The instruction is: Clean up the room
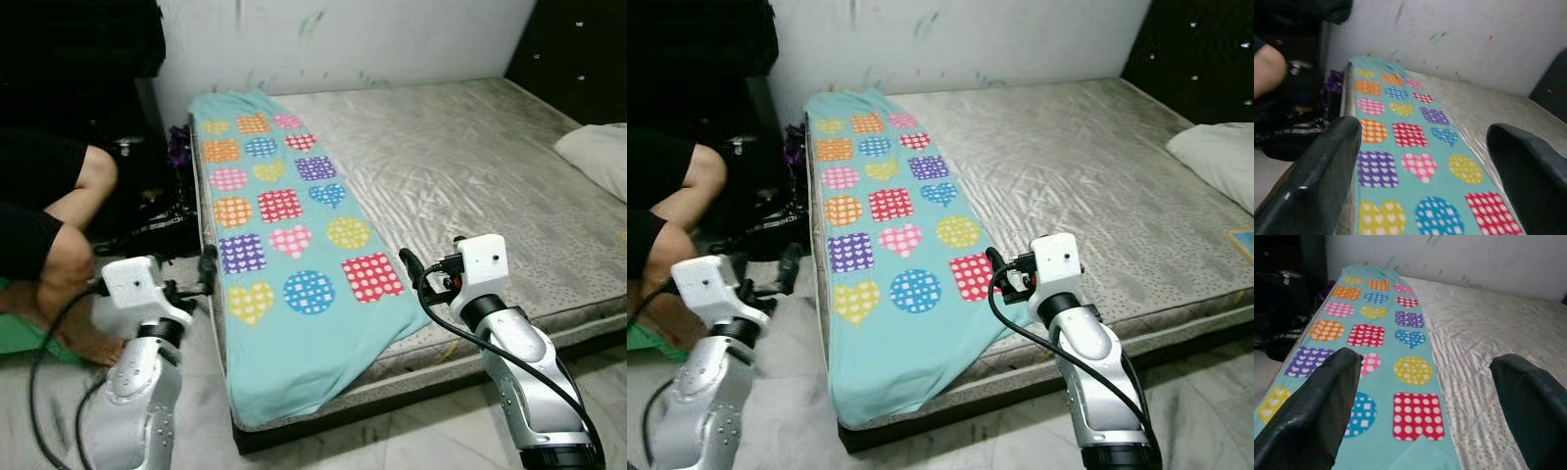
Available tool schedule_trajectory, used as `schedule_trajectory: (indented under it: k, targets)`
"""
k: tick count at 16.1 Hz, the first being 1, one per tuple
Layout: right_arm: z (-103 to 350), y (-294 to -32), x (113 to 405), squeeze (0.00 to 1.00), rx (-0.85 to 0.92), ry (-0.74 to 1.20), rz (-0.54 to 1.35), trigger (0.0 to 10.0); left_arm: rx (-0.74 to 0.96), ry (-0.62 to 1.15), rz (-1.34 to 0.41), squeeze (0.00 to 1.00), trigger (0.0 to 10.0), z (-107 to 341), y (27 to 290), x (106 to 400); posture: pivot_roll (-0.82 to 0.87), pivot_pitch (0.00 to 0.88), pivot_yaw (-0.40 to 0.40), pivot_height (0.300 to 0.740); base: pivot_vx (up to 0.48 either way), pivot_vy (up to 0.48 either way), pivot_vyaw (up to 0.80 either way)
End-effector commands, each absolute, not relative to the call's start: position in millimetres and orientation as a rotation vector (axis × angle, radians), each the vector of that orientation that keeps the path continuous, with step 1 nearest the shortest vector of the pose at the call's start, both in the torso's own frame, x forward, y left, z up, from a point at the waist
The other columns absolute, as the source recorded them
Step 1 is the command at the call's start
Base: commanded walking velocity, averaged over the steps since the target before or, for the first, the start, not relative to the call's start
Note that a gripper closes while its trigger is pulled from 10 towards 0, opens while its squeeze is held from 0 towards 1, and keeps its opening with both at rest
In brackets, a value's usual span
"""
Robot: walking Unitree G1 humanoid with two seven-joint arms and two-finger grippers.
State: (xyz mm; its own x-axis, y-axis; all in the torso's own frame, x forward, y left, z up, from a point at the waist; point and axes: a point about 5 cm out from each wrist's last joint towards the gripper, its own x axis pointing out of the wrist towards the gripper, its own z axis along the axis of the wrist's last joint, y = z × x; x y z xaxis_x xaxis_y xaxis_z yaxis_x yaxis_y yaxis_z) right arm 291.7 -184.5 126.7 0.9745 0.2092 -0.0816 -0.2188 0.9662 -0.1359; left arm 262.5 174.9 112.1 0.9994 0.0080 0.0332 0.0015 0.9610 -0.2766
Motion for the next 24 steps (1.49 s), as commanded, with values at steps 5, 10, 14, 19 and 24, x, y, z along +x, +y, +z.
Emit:
schedule_trajectory:
  k: [5, 10, 14, 19, 24]
  targets:
    - [134.7, -188.5, 295.2, 0.00, -0.154, 0.041, 0.198, 10.0, -0.266, -0.038, -0.004, 0.00, 10.0, 113.1, 170.8, 263.9, -0.12, 0.012, -0.011, 0.740, 0.000, 0.000, 0.00]
    - [134.5, -186.7, 295.5, 0.00, -0.144, 0.038, 0.193, 10.0, -0.271, -0.044, -0.028, 0.00, 10.0, 114.7, 168.0, 264.1, -0.12, 0.013, -0.010, 0.740, 0.000, 0.000, 0.00]
    - [135.8, -185.7, 296.8, 0.00, -0.136, 0.031, 0.181, 10.0, -0.287, -0.030, -0.020, 0.00, 10.0, 114.0, 166.6, 265.8, -0.12, 0.025, -0.007, 0.740, 0.000, 0.000, 0.00]
    - [134.1, -184.3, 296.5, 0.00, -0.138, 0.032, 0.177, 10.0, -0.269, -0.028, -0.019, 0.00, 10.0, 114.9, 164.6, 267.5, -0.12, 0.025, -0.004, 0.740, 0.000, 0.000, 0.00]
    - [135.1, -184.4, 297.5, 0.00, -0.147, 0.027, 0.177, 10.0, -0.270, -0.029, -0.024, 0.00, 10.0, 114.7, 163.9, 268.9, -0.13, 0.024, -0.004, 0.740, 0.000, 0.000, 0.00]
